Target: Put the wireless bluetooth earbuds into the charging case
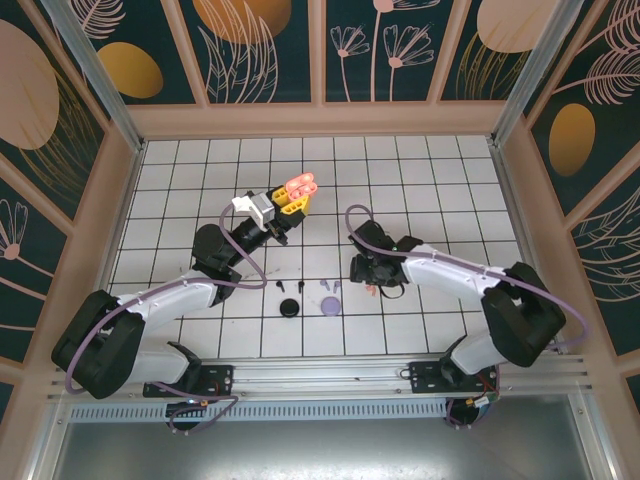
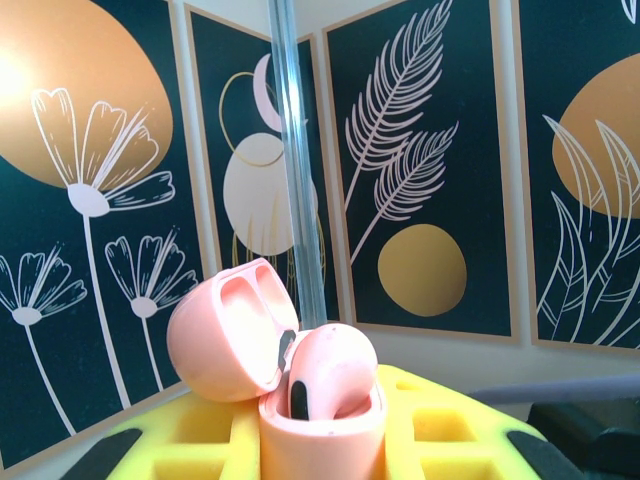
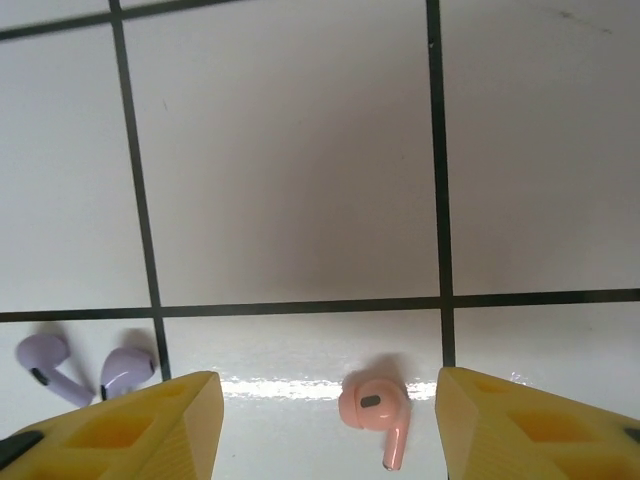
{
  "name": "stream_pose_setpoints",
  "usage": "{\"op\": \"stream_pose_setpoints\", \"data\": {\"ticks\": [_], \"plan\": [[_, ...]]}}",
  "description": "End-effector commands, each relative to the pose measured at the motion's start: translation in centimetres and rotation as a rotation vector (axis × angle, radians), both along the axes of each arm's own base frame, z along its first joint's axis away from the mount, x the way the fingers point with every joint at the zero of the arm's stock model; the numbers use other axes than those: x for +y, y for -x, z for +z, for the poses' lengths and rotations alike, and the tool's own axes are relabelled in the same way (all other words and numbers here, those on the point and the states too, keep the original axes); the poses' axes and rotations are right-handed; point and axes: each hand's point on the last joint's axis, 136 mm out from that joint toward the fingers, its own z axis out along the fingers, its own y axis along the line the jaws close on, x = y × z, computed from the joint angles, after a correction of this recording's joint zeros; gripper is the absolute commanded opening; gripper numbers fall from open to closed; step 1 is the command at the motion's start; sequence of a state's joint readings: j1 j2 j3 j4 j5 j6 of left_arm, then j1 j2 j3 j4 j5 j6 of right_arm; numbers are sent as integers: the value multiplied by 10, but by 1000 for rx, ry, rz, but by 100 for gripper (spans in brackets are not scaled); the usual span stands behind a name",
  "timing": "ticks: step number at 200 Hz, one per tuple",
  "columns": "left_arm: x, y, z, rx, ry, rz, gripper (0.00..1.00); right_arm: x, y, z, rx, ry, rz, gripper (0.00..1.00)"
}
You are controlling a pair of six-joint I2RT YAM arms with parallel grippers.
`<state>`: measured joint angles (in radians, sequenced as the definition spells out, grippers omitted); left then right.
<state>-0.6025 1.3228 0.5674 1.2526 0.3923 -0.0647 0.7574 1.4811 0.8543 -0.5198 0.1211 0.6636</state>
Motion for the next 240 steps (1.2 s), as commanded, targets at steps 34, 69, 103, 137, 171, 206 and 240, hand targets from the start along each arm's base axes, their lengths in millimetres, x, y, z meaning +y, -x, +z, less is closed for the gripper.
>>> {"op": "stream_pose_setpoints", "data": {"ticks": [34, 69, 103, 137, 171, 206, 240], "plan": [[-1, 6, 14, -51, 13, -10, 0, -9, 7, -15, 60, 183, 56, 55], [-2, 6, 13, -51, 7, -9, 0, -13, 9, -23, 73, 209, 41, 52], [-2, 5, 12, -51, 4, -8, 0, -12, 10, -29, 84, 203, 39, 49], [-2, 5, 10, -49, 3, -6, 0, -10, 13, -33, 94, 196, 41, 46], [-2, 6, 11, -50, 3, -7, 0, -11, 16, -37, 103, 194, 42, 45], [-2, 6, 11, -52, 4, -8, 0, -12, 19, -42, 111, 198, 42, 44], [-2, 5, 11, -49, 3, -8, 0, -14, 21, -47, 117, 205, 42, 42]]}}
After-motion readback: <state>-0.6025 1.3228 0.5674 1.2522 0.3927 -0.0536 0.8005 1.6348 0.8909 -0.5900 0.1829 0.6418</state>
